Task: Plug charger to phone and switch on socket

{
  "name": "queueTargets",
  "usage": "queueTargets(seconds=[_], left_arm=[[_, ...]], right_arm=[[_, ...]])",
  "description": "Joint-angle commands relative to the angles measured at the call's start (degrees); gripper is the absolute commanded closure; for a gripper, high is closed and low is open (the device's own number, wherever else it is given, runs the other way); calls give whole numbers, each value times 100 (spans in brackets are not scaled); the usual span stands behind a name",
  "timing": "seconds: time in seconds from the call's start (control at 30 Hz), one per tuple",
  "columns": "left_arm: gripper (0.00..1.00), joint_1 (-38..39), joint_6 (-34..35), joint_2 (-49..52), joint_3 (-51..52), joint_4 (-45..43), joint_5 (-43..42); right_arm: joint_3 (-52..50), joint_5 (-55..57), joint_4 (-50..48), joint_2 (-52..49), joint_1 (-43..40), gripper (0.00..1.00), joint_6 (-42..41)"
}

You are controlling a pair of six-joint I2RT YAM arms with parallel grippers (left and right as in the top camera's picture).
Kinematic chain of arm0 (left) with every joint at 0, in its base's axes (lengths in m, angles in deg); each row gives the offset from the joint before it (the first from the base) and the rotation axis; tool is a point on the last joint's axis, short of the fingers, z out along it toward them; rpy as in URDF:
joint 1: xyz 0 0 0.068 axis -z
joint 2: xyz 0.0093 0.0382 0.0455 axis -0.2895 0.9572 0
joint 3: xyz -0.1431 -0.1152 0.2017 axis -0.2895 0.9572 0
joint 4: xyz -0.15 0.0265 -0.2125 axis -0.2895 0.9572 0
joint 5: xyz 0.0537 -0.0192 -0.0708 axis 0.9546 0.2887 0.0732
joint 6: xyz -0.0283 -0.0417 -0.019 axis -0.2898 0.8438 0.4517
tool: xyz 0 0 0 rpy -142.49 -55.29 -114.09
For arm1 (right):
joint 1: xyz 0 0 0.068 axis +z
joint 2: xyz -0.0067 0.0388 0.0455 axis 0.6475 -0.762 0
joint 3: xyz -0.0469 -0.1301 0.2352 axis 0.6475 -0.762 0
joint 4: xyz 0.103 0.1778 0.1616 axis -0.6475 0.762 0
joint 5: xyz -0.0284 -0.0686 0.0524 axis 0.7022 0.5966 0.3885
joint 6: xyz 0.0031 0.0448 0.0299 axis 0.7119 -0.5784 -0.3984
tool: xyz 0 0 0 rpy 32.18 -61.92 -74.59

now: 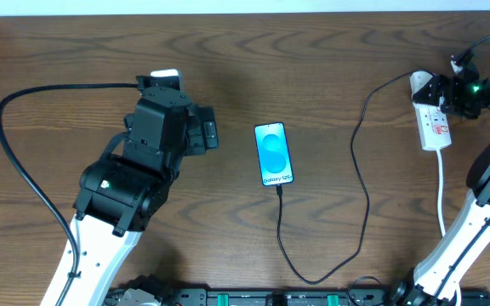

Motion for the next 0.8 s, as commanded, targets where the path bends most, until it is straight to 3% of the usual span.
queueTargets(seconds=[0.0,0.43,0.53,0.77], left_arm=[[5,-24,-74,2,-39,20,76],[5,-24,-74,2,-39,22,76],[5,-24,-74,2,-39,20,76],[5,-24,-76,2,-39,20,76]], right_arm=[[-227,-546,-63,-190,433,1,-63],[-227,-811,-162,-190,479,1,-422],[-210,-621,-227,-190,455,1,-428],[61,673,-208,-181,254,1,-1513]])
